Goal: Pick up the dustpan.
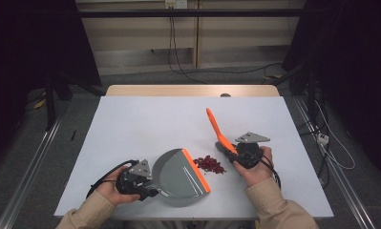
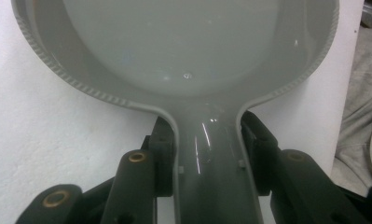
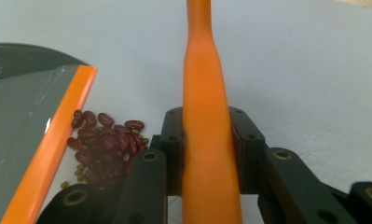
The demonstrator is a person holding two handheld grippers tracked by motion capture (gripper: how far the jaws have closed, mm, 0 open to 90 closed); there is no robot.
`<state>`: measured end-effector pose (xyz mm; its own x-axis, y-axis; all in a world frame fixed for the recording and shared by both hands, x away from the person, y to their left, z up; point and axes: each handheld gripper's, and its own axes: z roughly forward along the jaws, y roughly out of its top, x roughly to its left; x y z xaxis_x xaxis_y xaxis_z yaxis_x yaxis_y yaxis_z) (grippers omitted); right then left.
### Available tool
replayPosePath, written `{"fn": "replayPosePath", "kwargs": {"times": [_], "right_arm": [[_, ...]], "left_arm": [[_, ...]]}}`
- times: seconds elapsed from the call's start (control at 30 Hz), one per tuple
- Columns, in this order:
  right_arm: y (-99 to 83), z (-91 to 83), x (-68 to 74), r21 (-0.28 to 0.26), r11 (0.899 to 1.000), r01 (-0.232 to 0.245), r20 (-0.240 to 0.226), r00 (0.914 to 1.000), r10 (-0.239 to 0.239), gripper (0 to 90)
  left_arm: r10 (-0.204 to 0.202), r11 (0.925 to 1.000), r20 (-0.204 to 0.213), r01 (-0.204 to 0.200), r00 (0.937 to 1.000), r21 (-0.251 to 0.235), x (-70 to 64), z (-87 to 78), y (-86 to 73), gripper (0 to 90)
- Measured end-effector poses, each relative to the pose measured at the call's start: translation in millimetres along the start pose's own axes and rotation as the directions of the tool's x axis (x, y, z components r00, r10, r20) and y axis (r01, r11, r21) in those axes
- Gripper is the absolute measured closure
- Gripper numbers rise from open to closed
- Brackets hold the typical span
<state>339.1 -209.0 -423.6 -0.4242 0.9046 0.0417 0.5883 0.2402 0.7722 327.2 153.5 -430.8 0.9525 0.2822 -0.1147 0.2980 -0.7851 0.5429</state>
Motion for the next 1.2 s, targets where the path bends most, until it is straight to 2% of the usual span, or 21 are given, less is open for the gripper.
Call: {"fn": "replayPosePath", "kwargs": {"times": [0.3,0.43,0.53,0.8,0.97,1.07,1.2], "right_arm": [[-0.3,1.1,8.8,-0.005,1.000,0.010,0.011,0.9999,-0.010,70.8],[-0.8,0.8,8.7,-0.009,1.000,0.007,0.014,0.9999,-0.007,70.8],[-1.2,0.4,8.8,-0.011,1.000,0.006,0.015,0.9999,-0.005,70.8],[-1.4,0.3,10.8,-0.010,1.000,0.003,0.017,0.9998,-0.003,70.8],[-1.7,1.1,15.8,-0.016,1.000,0.001,0.006,1.0000,-0.001,70.8],[-1.5,1.6,19.7,-0.018,1.000,0.005,0.003,1.0000,-0.005,70.8],[-1.3,2.6,24.4,-0.024,1.000,-0.004,-0.002,1.0000,0.004,70.8]], "left_arm": [[-0.012,0.9999,0.008,0.012,0.9999,0.001,0.3,3.3,1.5,63.3],[-0.036,0.9992,0.013,0.036,0.9993,-0.018,-0.9,3.5,0.2,62.8],[-0.035,0.9993,0.021,0.035,0.9992,-0.013,-1.8,2.6,-0.8,59.3],[-0.062,0.9976,-0.001,0.062,0.9981,-0.030,-0.6,-7.2,-8.4,50.4],[-0.067,0.9973,0.000,0.067,0.9978,-0.032,-0.7,-13.1,-9.1,54.1],[-0.077,0.9969,0.005,0.077,0.9970,-0.015,-2.0,-12.7,-7.5,61.7],[-0.089,0.9959,0.010,0.089,0.9960,-0.020,-1.9,-12.2,-5.7,62.2]]}}
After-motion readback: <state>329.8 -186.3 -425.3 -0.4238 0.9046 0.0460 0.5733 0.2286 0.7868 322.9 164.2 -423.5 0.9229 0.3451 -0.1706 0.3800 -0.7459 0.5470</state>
